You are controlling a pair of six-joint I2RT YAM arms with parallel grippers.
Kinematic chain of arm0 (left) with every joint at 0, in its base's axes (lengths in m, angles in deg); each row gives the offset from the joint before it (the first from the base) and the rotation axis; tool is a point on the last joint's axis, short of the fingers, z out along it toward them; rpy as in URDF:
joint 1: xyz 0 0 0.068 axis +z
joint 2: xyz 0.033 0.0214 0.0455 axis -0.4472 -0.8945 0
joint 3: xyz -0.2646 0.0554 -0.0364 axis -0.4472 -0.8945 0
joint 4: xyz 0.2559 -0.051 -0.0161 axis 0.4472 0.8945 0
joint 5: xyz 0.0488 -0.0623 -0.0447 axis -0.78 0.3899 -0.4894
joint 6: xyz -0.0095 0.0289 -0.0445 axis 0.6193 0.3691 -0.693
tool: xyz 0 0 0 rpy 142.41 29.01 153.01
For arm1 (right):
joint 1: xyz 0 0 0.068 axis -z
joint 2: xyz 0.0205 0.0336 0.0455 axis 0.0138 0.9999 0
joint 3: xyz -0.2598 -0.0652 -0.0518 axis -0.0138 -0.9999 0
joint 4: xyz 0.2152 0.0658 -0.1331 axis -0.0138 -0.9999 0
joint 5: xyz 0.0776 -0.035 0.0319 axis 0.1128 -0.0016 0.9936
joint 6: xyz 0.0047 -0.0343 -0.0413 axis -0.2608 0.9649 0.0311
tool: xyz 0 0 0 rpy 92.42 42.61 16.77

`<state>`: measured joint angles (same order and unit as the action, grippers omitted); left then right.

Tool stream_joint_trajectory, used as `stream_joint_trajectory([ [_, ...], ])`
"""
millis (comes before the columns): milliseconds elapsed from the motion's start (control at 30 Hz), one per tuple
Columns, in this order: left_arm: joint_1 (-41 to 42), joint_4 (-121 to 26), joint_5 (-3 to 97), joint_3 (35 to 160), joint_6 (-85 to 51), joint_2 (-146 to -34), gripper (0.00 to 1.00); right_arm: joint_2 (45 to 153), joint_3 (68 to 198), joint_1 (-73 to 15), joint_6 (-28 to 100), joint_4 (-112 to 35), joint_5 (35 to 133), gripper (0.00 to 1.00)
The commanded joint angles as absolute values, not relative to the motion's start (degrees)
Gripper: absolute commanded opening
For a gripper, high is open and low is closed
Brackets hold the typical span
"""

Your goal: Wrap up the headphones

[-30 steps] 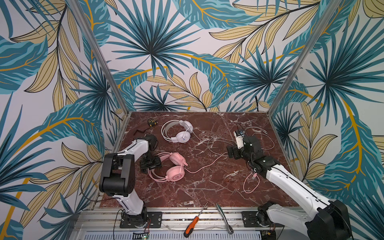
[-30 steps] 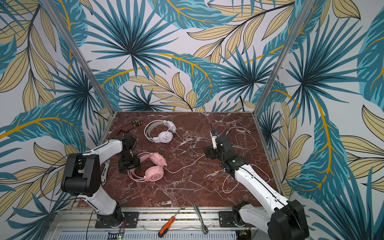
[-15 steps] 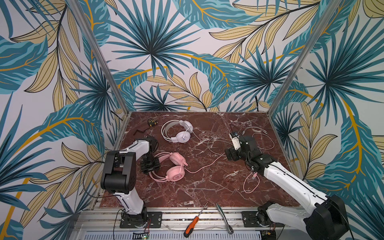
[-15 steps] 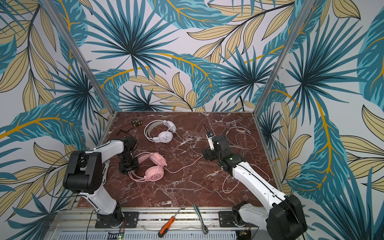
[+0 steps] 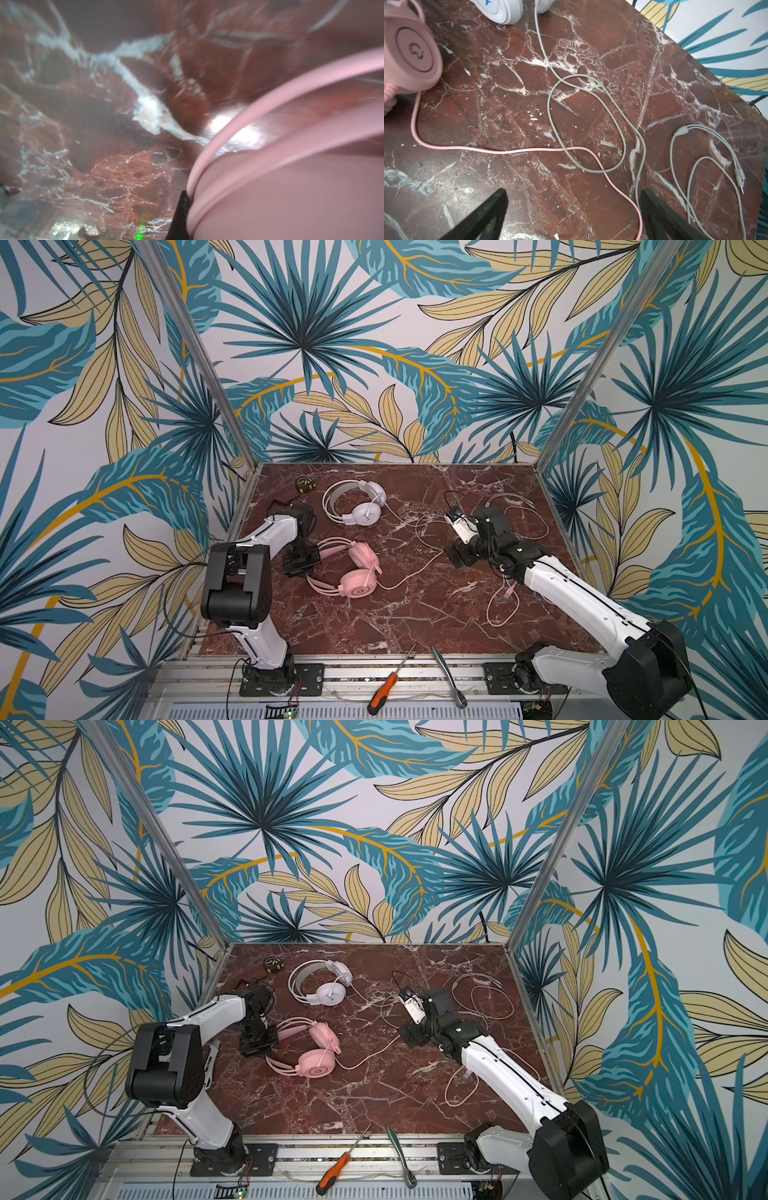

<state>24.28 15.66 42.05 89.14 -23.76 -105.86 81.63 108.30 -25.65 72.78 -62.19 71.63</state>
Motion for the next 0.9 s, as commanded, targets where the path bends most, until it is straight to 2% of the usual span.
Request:
stream_joint_trajectory([
  [0, 24.63, 16.75, 46.72, 92.84, -19.33, -101.33, 0.0, 82.93, 108.78, -26.1, 78.33, -65.56, 76.99, 1.0],
  [167, 24.64, 18.51, 49.48, 95.82, -15.64, -98.61, 0.0, 84.11, 106.91, -26.63, 84.61, -63.43, 79.89, 0.99],
  [367, 24.89, 18.46, 55.29, 97.57, -13.34, -97.67, 0.0, 86.75, 104.25, -27.92, 85.92, -55.01, 84.34, 0.96],
  [867, 24.98, 18.41, 64.13, 101.44, -16.2, -95.53, 0.0, 96.19, 102.19, -34.25, 72.1, -34.69, 93.3, 0.92],
])
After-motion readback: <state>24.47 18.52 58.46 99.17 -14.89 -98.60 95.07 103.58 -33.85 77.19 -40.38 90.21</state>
